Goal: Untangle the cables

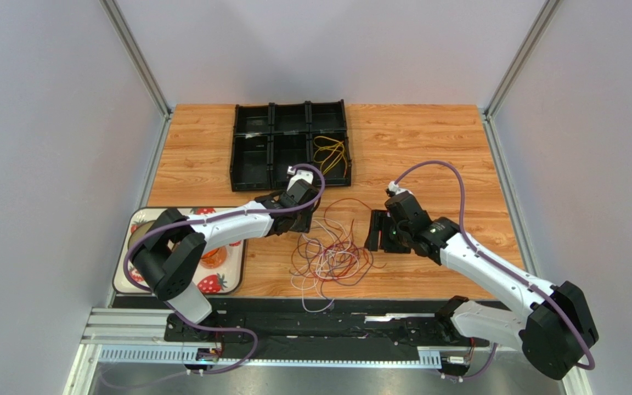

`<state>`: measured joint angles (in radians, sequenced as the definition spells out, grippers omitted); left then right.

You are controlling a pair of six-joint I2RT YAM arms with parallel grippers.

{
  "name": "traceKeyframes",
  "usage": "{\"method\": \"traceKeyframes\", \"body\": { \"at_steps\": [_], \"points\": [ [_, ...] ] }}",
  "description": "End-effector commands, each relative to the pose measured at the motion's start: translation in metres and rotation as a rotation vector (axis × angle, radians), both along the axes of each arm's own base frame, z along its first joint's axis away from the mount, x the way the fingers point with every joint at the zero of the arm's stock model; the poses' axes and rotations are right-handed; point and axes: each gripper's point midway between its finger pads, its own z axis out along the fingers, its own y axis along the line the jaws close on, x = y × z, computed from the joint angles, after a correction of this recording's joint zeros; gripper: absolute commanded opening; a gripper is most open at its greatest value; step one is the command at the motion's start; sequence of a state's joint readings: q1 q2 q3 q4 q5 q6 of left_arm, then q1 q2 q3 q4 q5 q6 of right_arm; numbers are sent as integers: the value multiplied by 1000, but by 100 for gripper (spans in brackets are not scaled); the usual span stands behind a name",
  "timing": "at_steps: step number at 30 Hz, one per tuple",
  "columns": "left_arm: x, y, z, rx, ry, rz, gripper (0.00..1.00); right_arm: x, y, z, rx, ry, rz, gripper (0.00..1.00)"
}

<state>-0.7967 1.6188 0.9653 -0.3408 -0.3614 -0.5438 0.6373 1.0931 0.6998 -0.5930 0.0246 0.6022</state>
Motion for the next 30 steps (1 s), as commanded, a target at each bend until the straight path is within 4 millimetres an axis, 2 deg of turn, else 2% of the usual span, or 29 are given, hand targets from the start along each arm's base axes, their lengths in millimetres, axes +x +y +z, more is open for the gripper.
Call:
{"method": "traceKeyframes", "body": {
  "at_steps": [1, 5, 12, 19, 25, 30],
  "points": [
    [2, -6, 6, -33, -13, -17, 56, 5, 6, 5, 22, -20, 2, 63],
    [8, -12, 3, -36, -22, -28, 54, 5, 5, 3, 18, -15, 0, 63],
    [17, -19, -22, 11, 2, -41, 49, 4, 4, 0, 12, -10, 0, 63],
    [27, -20, -26, 10, -6, -29, 45, 6, 7, -4, 12, -2, 4, 62],
    [29, -19, -32, 11, 9, -27, 35, 8, 9, -6, 8, 2, 7, 62],
    [29, -21, -36, 8, 18, -29, 22, 9, 10, -10, 1, 10, 10, 62]
  ]
}}
